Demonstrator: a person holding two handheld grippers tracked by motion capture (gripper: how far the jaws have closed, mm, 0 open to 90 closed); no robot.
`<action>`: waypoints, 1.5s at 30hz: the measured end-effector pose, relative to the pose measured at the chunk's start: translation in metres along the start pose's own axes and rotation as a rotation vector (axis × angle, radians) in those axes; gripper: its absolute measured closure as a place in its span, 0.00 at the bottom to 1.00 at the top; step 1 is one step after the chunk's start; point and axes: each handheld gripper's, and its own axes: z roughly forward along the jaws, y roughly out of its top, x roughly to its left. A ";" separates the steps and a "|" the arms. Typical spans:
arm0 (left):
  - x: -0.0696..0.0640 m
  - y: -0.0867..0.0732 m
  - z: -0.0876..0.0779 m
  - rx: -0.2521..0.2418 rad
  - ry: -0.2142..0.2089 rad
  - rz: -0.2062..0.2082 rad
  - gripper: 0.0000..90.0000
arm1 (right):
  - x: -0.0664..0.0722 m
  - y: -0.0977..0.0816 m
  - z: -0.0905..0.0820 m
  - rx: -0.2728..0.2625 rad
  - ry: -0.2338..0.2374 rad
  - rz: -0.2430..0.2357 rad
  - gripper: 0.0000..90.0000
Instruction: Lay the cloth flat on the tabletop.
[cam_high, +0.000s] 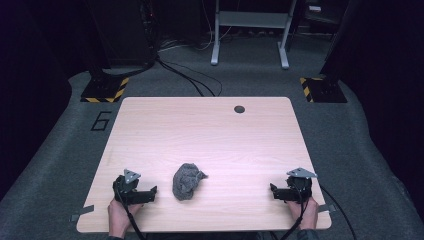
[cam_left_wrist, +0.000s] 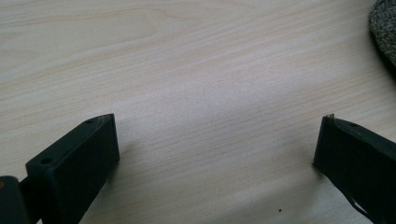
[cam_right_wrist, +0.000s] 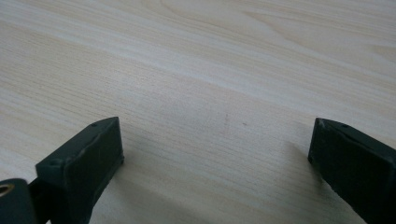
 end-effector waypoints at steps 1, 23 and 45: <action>0.001 0.001 -0.001 -0.003 -0.007 -0.013 0.00 | 0.000 0.000 0.000 0.000 0.000 0.000 0.03; -0.064 0.047 -0.035 -0.102 -0.178 0.126 0.00 | 0.000 0.000 0.000 -0.001 0.000 -0.002 0.03; -0.118 0.060 -0.005 -0.011 -0.185 0.297 0.15 | 0.001 0.000 -0.001 -0.002 -0.004 -0.008 0.04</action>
